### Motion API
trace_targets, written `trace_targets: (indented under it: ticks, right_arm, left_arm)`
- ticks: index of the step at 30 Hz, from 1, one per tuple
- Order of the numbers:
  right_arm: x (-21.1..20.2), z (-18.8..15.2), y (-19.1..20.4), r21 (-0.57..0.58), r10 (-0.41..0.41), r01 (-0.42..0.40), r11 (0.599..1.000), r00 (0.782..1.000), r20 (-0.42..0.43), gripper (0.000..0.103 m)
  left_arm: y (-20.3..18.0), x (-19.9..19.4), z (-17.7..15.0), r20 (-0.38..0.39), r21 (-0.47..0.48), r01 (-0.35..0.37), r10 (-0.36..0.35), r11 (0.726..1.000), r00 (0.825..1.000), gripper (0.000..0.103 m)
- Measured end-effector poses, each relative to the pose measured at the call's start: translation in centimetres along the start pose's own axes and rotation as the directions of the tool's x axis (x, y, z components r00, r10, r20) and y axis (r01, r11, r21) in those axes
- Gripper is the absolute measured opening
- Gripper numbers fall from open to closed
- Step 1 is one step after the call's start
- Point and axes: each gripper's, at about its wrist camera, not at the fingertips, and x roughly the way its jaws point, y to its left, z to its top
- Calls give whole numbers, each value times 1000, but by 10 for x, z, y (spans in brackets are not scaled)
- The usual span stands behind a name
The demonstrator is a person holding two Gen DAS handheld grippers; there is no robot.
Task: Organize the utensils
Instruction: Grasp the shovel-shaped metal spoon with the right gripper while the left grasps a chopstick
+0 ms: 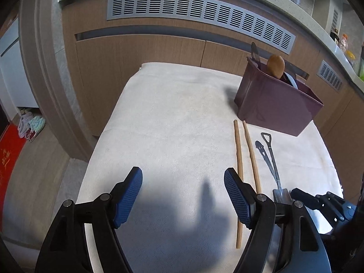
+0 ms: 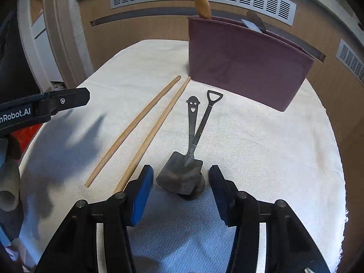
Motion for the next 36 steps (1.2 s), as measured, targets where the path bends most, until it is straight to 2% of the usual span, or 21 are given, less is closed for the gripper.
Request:
trace_targets:
  ticks: [2, 4, 9, 12, 16, 17, 18, 19, 23, 27, 29, 32, 36]
  right_arm:
    - [0, 0, 0, 6, -3, 3, 1000, 1000, -2, 48]
    - [-2, 0, -2, 18, 5, -5, 1000, 1000, -9, 35]
    - [-10, 1, -12, -20, -19, 19, 1000, 1000, -4, 29]
    - [-35, 6, -30, -22, -53, 55, 998, 996, 67, 29]
    - [-78, 23, -64, 44, -129, 123, 991, 973, 189, 28]
    - [-86, 27, -71, 57, -144, 135, 989, 967, 210, 26]
    - [-95, 32, -79, 72, -160, 147, 987, 958, 237, 19]
    - [-102, 37, -86, 81, -170, 154, 985, 952, 254, 15]
    - [-116, 49, -108, 112, -170, 143, 983, 943, 288, 12]
    - [-106, 51, -124, 134, -168, 135, 982, 949, 267, 12]
    - [-99, 49, -130, 128, -150, 123, 984, 961, 233, 12]
    - [-85, 32, -133, 102, -83, 68, 992, 985, 151, 14]
    - [-66, 4, -132, 67, -78, 74, 995, 995, 56, 20]
  left_arm:
    - [2, 0, -1, -2, -15, 11, -11, 1000, 1000, 75]
    - [2, 0, -1, -7, -22, 17, -17, 1000, 1000, 75]
    - [1, -2, -1, -16, -19, 29, -30, 999, 999, 75]
    - [-1, -6, -1, -17, -13, 32, -32, 999, 999, 75]
    - [-7, -10, 0, -22, -1, 41, -41, 999, 999, 76]
    - [-10, -11, 1, -24, 4, 46, -46, 999, 999, 76]
    - [-13, -11, 1, -26, 11, 55, -54, 998, 998, 76]
    - [-18, -12, 2, -29, 21, 65, -65, 998, 997, 76]
    - [-35, -9, 1, -49, 61, 93, -91, 994, 995, 76]
    - [-47, -5, -1, -75, 90, 103, -96, 991, 993, 76]
    - [-50, -2, -2, -88, 93, 100, -92, 991, 992, 76]
    - [-52, 1, -4, -99, 99, 94, -84, 991, 991, 76]
    - [-54, 9, -5, -120, 102, 94, -81, 990, 989, 76]
